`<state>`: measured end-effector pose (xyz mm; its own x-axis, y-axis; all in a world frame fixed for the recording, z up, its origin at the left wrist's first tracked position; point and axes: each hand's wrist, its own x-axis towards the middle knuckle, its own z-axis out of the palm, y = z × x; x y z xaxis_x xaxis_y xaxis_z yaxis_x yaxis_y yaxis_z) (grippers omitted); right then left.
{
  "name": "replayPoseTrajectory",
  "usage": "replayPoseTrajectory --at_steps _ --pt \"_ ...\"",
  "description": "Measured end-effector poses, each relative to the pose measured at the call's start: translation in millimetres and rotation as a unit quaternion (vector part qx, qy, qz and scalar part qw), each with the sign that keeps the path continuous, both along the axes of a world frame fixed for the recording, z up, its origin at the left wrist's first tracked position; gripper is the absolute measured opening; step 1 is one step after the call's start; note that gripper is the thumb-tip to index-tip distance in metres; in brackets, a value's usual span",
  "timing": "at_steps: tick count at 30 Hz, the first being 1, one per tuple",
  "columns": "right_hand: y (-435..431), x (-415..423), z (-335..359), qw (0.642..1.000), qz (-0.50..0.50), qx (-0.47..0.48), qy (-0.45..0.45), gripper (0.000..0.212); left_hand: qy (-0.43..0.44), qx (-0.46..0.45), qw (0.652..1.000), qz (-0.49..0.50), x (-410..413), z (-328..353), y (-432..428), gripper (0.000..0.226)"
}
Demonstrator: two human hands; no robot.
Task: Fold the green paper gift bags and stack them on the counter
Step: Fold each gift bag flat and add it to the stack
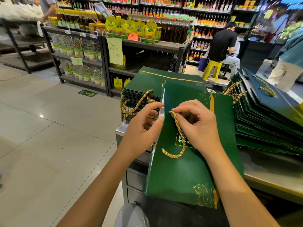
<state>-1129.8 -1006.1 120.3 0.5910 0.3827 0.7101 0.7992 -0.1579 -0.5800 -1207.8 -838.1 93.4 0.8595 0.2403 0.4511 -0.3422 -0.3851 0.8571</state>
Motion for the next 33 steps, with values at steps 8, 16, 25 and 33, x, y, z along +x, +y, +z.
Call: replayPoseTrajectory --at_steps 8,16,25,33 --pt "1.7 -5.5 3.2 0.998 0.015 -0.001 0.063 0.016 -0.027 -0.009 1.000 -0.006 0.1 1.5 -6.4 0.032" --pt "5.7 -10.0 10.7 0.979 0.016 0.032 0.200 0.016 -0.026 -0.009 1.000 0.003 5.3 -0.2 -11.2 0.039" --pt "7.5 -10.5 7.2 0.975 0.011 0.072 0.208 0.009 -0.063 0.017 0.996 0.054 6.0 -0.7 -13.7 0.029" --pt "6.4 -9.1 4.8 0.978 0.020 0.075 0.193 0.008 -0.060 0.009 0.997 0.047 7.6 2.9 -11.7 0.014"
